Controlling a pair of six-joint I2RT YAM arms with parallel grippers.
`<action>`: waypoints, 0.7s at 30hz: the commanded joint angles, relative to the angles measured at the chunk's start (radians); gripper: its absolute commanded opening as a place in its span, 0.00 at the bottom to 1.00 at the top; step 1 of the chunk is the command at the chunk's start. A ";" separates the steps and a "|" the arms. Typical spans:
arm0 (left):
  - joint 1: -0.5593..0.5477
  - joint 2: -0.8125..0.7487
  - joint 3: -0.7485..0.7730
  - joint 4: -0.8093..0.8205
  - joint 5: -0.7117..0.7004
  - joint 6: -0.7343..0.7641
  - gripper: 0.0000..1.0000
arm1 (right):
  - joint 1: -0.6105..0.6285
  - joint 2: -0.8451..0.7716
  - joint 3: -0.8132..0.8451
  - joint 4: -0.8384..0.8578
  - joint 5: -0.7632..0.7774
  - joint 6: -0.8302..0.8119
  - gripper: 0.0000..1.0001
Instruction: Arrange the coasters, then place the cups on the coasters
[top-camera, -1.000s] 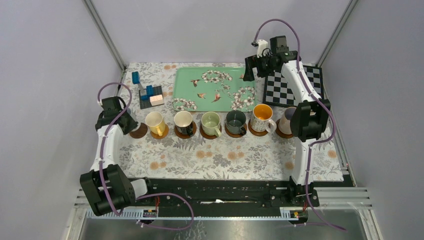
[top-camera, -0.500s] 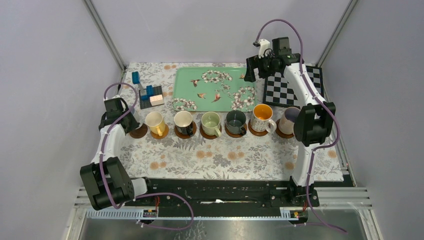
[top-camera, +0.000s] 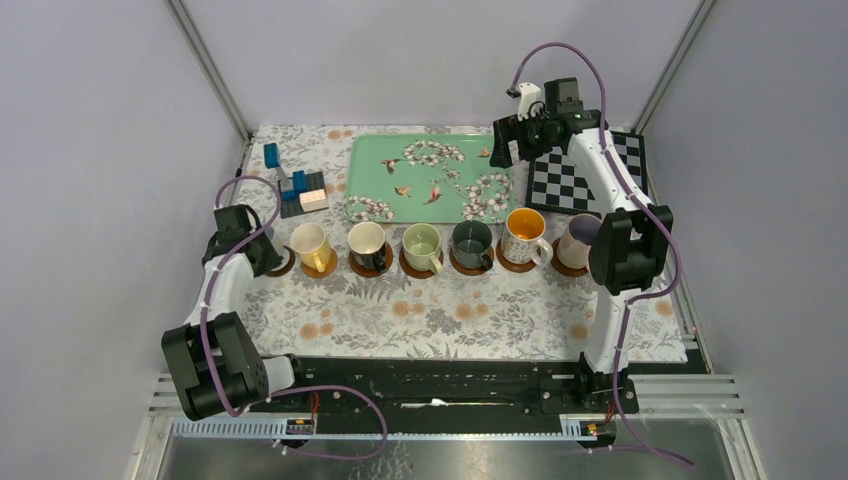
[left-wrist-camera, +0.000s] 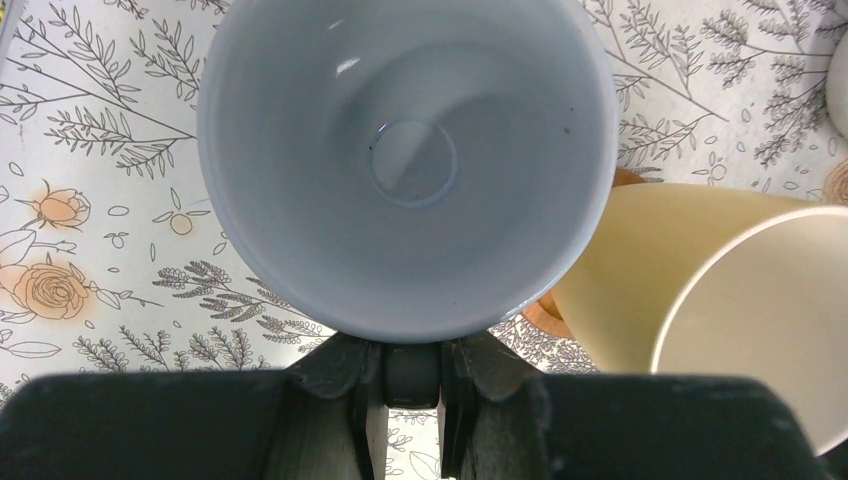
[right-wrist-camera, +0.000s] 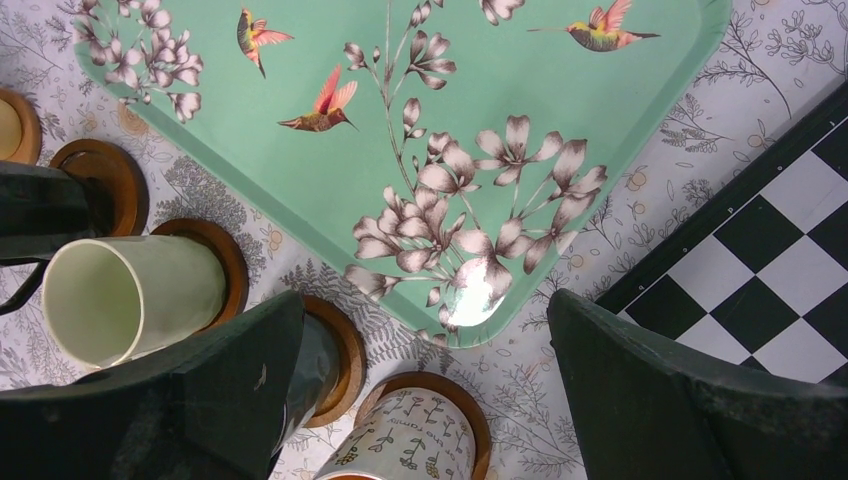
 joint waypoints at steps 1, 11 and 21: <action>0.003 -0.008 -0.002 0.117 -0.018 0.019 0.02 | -0.003 -0.071 0.001 0.025 0.004 -0.006 0.98; 0.002 -0.027 -0.028 0.111 -0.018 0.034 0.15 | -0.002 -0.059 0.011 0.031 -0.005 0.008 0.98; 0.001 -0.007 0.002 0.081 -0.058 0.031 0.27 | -0.003 -0.052 0.021 0.029 -0.004 0.003 0.98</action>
